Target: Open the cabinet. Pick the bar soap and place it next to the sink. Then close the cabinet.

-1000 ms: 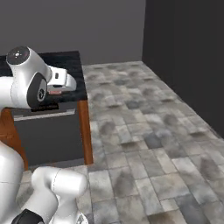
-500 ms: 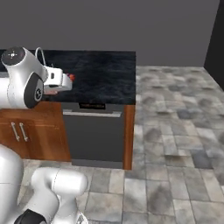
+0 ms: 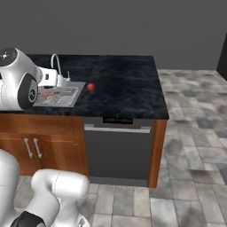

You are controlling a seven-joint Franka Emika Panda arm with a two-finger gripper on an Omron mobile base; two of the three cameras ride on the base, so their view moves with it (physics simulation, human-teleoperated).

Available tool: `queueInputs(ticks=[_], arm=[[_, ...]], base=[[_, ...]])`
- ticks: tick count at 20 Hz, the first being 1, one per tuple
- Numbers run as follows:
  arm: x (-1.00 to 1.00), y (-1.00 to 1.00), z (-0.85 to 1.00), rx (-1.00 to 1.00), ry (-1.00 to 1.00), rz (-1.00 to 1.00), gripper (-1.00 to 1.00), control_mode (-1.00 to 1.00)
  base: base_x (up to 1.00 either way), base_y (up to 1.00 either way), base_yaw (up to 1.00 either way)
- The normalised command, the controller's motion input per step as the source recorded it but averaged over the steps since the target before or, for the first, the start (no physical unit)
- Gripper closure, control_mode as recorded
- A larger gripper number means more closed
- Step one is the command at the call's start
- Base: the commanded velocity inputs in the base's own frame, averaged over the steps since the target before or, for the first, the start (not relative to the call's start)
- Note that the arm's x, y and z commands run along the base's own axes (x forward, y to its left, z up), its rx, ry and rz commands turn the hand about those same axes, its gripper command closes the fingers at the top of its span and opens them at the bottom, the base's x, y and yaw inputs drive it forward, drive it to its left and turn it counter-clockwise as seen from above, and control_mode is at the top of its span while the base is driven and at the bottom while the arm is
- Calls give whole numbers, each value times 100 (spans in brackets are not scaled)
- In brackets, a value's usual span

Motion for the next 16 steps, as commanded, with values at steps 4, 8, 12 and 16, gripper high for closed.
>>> queueInputs(ticks=[4,8,12,16], arm=[[0,0,0,0,0,0,100,100],[0,0,0,0,0,0,100,100],[0,0,0,0,0,0,100,100],[0,0,0,0,0,0,100,100]], base=[[67,33,-1],[61,34,0],[41,49,0],[36,47,0]])
